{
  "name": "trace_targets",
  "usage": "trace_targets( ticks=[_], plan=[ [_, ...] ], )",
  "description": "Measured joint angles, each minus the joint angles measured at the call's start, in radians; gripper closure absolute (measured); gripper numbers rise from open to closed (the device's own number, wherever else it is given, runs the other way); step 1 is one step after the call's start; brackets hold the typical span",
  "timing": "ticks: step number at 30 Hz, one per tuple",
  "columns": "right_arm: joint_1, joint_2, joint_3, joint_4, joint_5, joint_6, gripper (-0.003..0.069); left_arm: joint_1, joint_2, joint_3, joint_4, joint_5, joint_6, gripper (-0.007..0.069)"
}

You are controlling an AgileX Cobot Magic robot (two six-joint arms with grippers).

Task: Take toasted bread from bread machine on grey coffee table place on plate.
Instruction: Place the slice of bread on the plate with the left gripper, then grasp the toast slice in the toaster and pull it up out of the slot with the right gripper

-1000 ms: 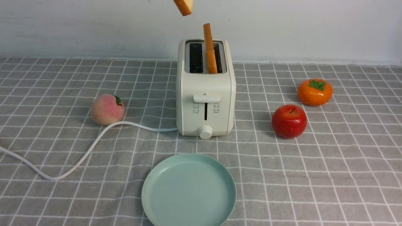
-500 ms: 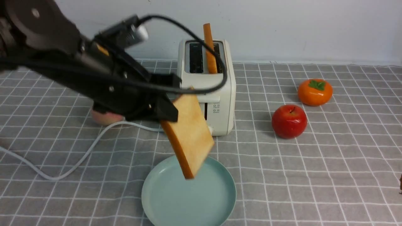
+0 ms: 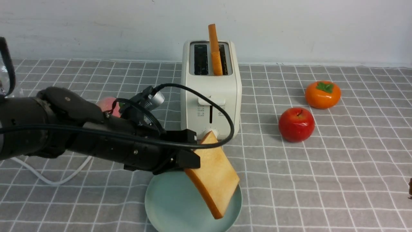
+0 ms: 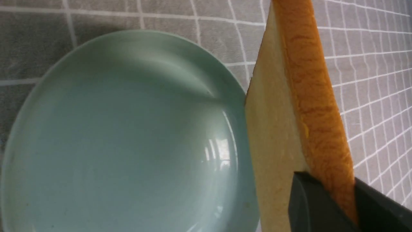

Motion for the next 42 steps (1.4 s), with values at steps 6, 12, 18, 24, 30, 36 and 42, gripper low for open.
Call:
trace_targets(
  ticks=[6, 12, 18, 24, 30, 36, 42],
  plan=[
    [0.0, 0.0, 0.0, 0.0, 0.004, 0.0, 0.0539, 0.0, 0.041, 0.0, 0.047, -0.003, -0.029, 0.0449],
    [0.0, 0.0, -0.003, 0.006, 0.011, 0.0, 0.0532, 0.002, 0.033, 0.0, 0.231, 0.029, -0.076, 0.0246],
    [0.0, 0.034, -0.084, 0.02, 0.088, 0.0, 0.0531, 0.002, -0.053, -0.001, 0.438, 0.059, -0.231, 0.022],
    [0.0, 0.213, -0.296, 0.06, 0.153, -0.022, 0.0528, 0.002, -0.253, -0.058, 0.847, 0.173, -0.678, 0.0449],
    [0.081, 0.404, -0.452, 0.164, 0.14, -0.081, 0.0524, 0.002, -0.422, -0.061, 1.139, 0.314, -0.868, 0.0638],
    [0.289, 0.654, -0.653, 0.077, -0.011, -0.084, 0.0514, 0.002, -0.618, -0.039, 1.184, 0.348, -0.891, 0.0638],
    [0.399, 0.923, -0.917, -0.075, -0.098, -0.083, 0.0434, 0.002, -0.812, 0.067, 1.211, 0.337, -0.866, 0.0638]
  ],
)
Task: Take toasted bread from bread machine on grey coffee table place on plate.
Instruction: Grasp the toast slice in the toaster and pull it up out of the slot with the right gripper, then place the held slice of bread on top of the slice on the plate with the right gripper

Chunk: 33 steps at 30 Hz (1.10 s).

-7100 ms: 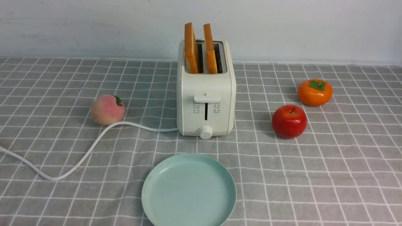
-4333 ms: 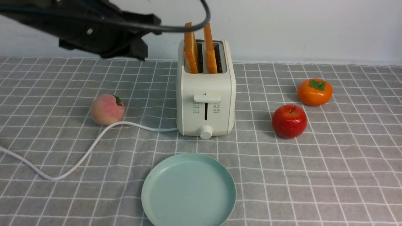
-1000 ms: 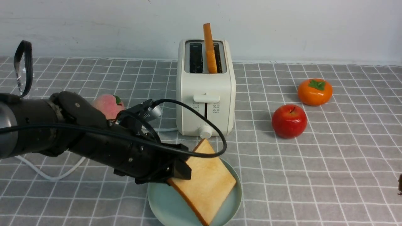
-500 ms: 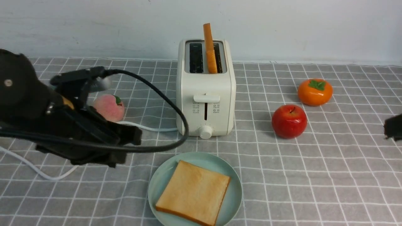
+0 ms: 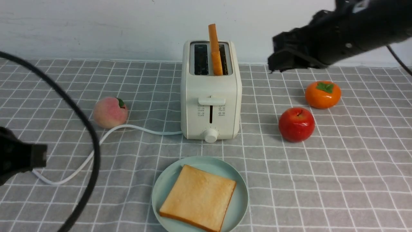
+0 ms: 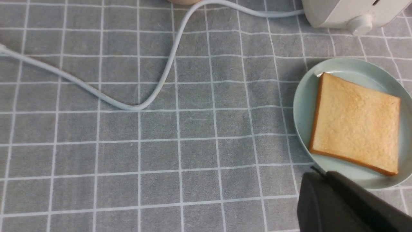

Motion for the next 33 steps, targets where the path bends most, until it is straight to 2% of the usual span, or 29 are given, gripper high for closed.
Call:
trace_targets(
  ticks=[3, 4, 10, 12, 15, 19, 22, 23, 24, 29, 33],
  plan=[
    [0.035, 0.106, -0.111, -0.045, -0.04, 0.0, 0.0367, 0.0, -0.068, 0.051, 0.01, -0.001, -0.002, 0.0638],
    [0.05, 0.165, -0.18, -0.066, -0.065, 0.001, 0.0323, 0.0, -0.107, 0.08, 0.01, -0.001, -0.006, 0.0638],
    [0.061, 0.361, -0.363, -0.091, -0.157, 0.002, 0.0174, 0.0, -0.203, 0.157, 0.041, 0.024, -0.01, 0.0638],
    [0.061, 0.419, -0.414, -0.094, -0.183, 0.002, 0.0137, 0.0, -0.224, 0.17, 0.059, 0.041, -0.01, 0.0638],
    [0.061, 0.492, -0.45, -0.094, -0.211, 0.003, 0.0127, 0.0, -0.234, 0.172, 0.074, 0.058, -0.01, 0.0638],
    [0.061, 0.535, -0.455, -0.103, -0.217, 0.003, 0.0218, 0.0, -0.235, 0.172, 0.075, 0.062, -0.01, 0.0638],
    [0.061, 0.52, -0.456, -0.141, -0.211, -0.008, 0.0498, 0.0, -0.235, 0.172, 0.075, 0.062, -0.01, 0.0638],
    [0.061, 0.518, -0.456, -0.144, -0.209, -0.008, 0.0498, 0.0, -0.235, 0.172, 0.075, 0.062, -0.01, 0.0638],
    [0.059, 0.49, -0.456, -0.165, -0.197, -0.01, 0.0566, 0.0, -0.235, 0.172, 0.074, 0.062, -0.01, 0.0638],
    [0.059, 0.32, -0.456, -0.193, -0.16, -0.016, 0.0545, 0.0, -0.235, 0.172, 0.066, 0.062, -0.01, 0.0638],
    [0.059, 0.151, -0.464, -0.197, -0.071, -0.016, 0.0545, 0.0, -0.235, 0.172, 0.063, 0.062, -0.01, 0.0638]
  ],
)
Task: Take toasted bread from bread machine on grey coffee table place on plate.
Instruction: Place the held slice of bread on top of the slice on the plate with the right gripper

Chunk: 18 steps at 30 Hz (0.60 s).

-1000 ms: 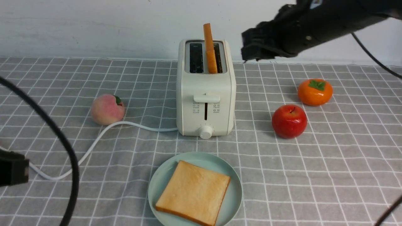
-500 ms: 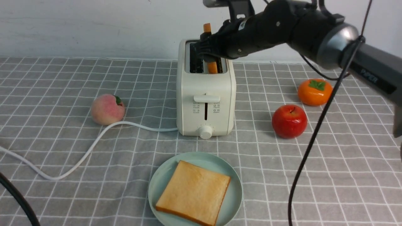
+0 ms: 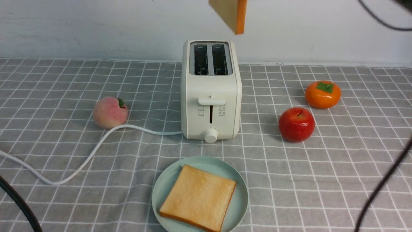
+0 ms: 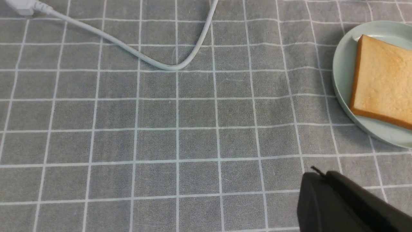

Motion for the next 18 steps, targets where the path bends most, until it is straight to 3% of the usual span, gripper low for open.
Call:
trace_targets(
  ticks=[5, 12, 18],
  plan=[
    [0.0, -0.179, -0.006, 0.027, 0.224, -0.008, 0.0545, 0.0, 0.0, 0.0, 0.0, -0.02, 0.0, 0.0638],
    [0.0, -0.209, 0.002, 0.09, 0.551, -0.009, 0.0545, 0.0, 0.0, 0.0, -0.021, -0.085, 0.0, 0.0638],
    [0.0, -0.198, 0.276, 0.353, 0.562, -0.116, 0.0545, 0.0, 0.0, 0.0, -0.047, -0.093, 0.0, 0.0638]
  ],
)
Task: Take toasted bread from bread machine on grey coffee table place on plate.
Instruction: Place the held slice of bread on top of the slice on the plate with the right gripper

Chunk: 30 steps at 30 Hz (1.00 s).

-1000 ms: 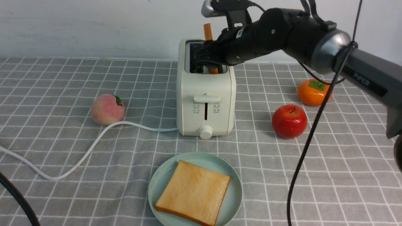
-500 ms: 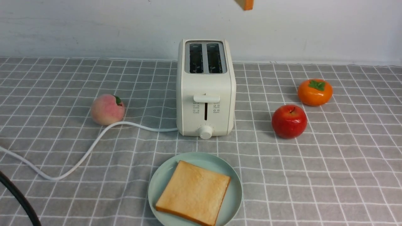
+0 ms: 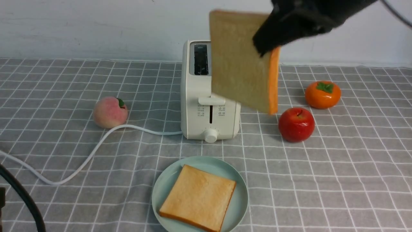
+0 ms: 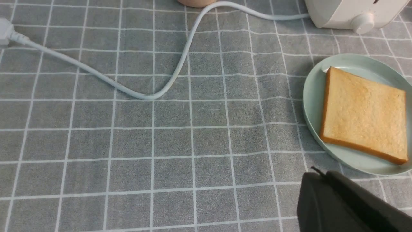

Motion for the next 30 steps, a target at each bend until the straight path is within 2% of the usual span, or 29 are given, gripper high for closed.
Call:
trace_targets(
  ticks=[1, 4, 6, 7, 9, 11, 16, 22, 25, 30],
  plan=[
    [0.0, 0.0, 0.013, 0.008, 0.0, -0.005, 0.0545, 0.0, 0.0, 0.0, -0.001, 0.0, 0.0, 0.0638],
    [0.0, 0.018, 0.257, 0.166, -0.06, -0.125, 0.0545, 0.0, 0.0, 0.0, -0.023, 0.014, 0.0, 0.0638],
    [0.0, 0.024, 0.315, 0.224, -0.119, -0.166, 0.0545, 0.0, 0.0, 0.0, -0.027, 0.014, 0.002, 0.0638],
    [0.0, 0.038, 0.404, 0.301, -0.205, -0.246, 0.0545, 0.0, 0.0, 0.0, -0.032, 0.014, 0.01, 0.0638],
    [0.0, 0.047, 0.455, 0.355, -0.268, -0.294, 0.0545, 0.0, 0.0, 0.0, -0.034, 0.014, 0.013, 0.0638],
    [0.0, 0.088, 0.541, 0.477, -0.378, -0.358, 0.0545, 0.0, 0.0, 0.0, -0.037, 0.014, 0.015, 0.0638],
    [0.0, 0.166, 0.585, 0.582, -0.43, -0.37, 0.0545, 0.0, 0.0, 0.001, -0.038, 0.014, 0.015, 0.0638],
    [0.0, 0.211, 0.587, 0.597, -0.428, -0.371, 0.0534, 0.0, 0.0, 0.013, -0.038, 0.012, 0.015, 0.0638],
    [0.0, 0.213, 0.587, 0.587, -0.427, -0.372, 0.0466, 0.0, 0.0, 0.046, -0.038, 0.012, 0.015, 0.0638],
    [-0.004, 0.213, 0.587, 0.51, -0.422, -0.37, 0.0278, 0.0, 0.0, 0.096, -0.041, 0.002, 0.015, 0.0638]
  ],
)
